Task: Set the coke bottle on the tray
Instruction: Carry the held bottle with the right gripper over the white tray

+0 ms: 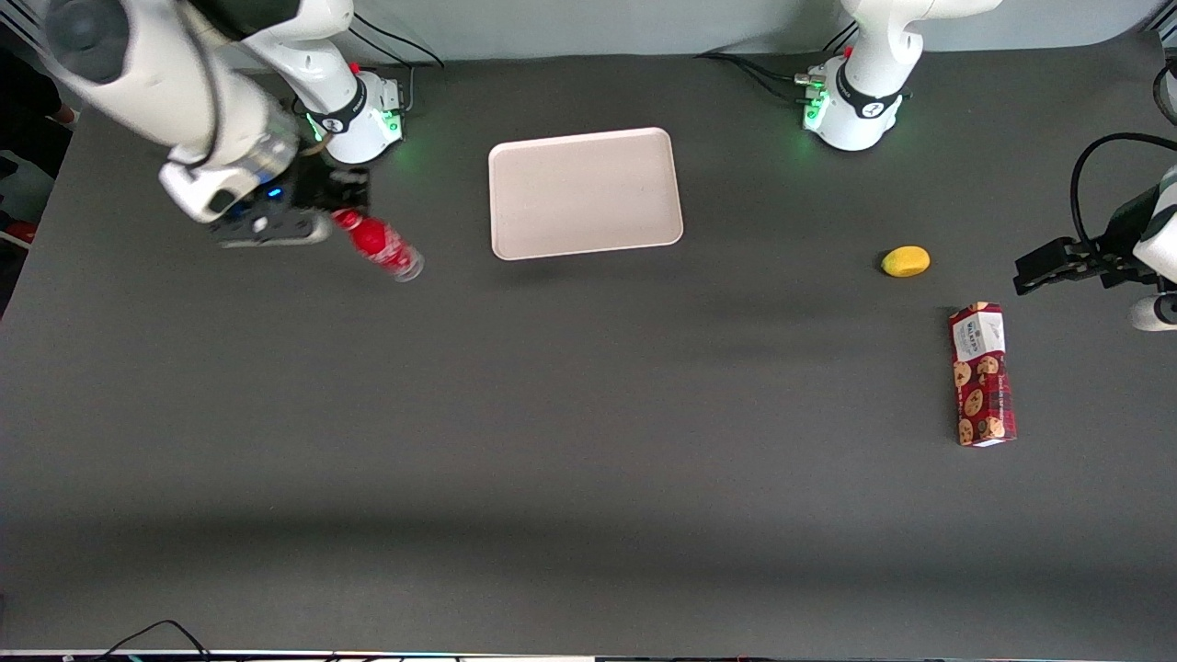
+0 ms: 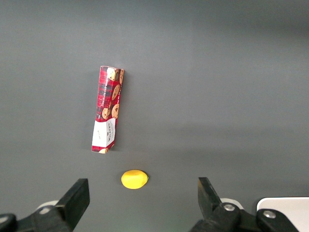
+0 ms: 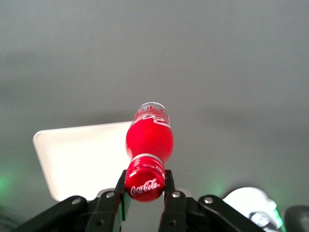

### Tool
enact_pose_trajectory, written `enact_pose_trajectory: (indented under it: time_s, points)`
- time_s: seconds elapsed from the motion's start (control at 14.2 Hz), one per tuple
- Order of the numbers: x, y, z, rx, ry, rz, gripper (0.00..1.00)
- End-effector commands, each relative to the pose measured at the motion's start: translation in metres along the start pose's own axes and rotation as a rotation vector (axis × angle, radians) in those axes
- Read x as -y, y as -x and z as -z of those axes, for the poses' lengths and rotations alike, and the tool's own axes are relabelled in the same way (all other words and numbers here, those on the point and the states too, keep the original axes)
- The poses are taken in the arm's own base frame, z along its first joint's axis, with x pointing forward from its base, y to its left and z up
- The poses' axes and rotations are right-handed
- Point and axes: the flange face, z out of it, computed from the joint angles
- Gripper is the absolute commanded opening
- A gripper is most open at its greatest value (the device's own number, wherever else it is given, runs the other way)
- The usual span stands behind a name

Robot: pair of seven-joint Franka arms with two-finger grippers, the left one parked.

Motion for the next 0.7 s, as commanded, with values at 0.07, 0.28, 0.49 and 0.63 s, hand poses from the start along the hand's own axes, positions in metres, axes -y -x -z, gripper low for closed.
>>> enact_pose_trajectory:
  time_s: [0.07,0.28,0.49,0.63]
  points:
    - [0.068,0.073,-0.068,0.024,-0.011,-0.082,0.0]
    - [0.095,0.119,-0.148,-0.023,0.021,-0.099,0.0]
    - [0.106,0.147,-0.206,-0.053,0.07,-0.121,0.0]
    - [0.103,0.163,-0.23,-0.077,0.106,-0.12,0.0]
